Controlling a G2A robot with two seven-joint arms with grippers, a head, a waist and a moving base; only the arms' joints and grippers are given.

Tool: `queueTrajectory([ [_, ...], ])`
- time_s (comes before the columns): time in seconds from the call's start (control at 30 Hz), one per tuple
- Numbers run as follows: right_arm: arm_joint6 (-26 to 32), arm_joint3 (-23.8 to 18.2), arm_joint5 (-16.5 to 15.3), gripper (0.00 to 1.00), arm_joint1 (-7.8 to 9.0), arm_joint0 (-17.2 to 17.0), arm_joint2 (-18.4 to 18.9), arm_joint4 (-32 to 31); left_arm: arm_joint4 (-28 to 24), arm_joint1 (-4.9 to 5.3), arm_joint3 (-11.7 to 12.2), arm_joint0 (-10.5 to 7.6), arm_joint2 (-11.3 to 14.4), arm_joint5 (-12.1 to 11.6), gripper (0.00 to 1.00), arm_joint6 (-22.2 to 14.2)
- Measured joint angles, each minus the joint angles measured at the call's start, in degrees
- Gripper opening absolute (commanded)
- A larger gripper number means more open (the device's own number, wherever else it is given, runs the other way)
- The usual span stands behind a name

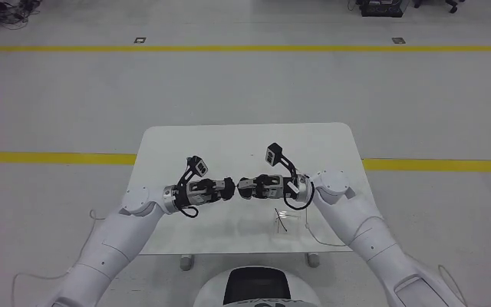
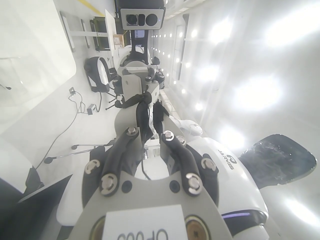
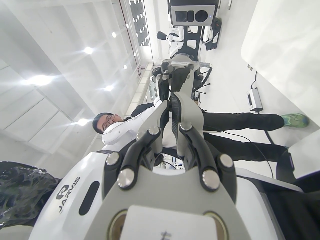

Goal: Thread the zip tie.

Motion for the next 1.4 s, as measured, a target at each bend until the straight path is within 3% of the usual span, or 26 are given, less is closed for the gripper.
queueTrajectory([
  [0.17, 0.1, 0.0, 0.0, 0.0, -0.01, 0.1, -0.3, 0.1, -0.1, -0.05, 0.0, -0.07, 0.1, 0.1, 0.1, -0.1],
  [0.33, 0.3, 0.1, 0.0, 0.0, -0.04, 0.3, -0.5, 0.2, -0.1, -0.11, 0.1, -0.16, 0.1, 0.2, 0.06, -0.3],
  [0.4, 0.3, 0.1, 0.1, 0.0, -0.04, 0.3, -0.6, 0.3, -0.1, -0.14, 0.2, -0.21, 0.2, 0.3, 0.0, -0.4],
  [0.57, 0.4, 0.2, 0.1, 0.0, -0.04, 0.4, -0.7, 0.4, 0.0, -0.21, 0.5, -0.29, 0.4, 0.4, 0.0, -0.6],
  [0.6, 0.4, 0.2, 0.1, 0.38, -0.03, 0.4, -0.8, 0.4, 0.0, -0.22, 0.5, -0.32, 0.4, 0.4, 0.0, -0.6],
  [0.63, 0.4, 0.3, 0.0, 1.0, -0.02, 0.4, -0.8, 0.5, 0.1, -0.22, 0.5, -0.34, 0.5, 0.4, 0.0, -0.7],
  [1.07, -1.8, 0.7, -0.6, 1.0, 1.25, -1.1, 4.0, 1.2, 0.0, 0.01, 0.5, -0.26, -0.5, -1.6, 0.0, -3.0],
  [1.4, -1.6, 0.5, -0.5, 1.0, 1.3, -1.2, 4.1, 1.3, -0.1, 0.0, -0.1, -0.34, -0.7, -2.1, 0.0, -3.2],
])
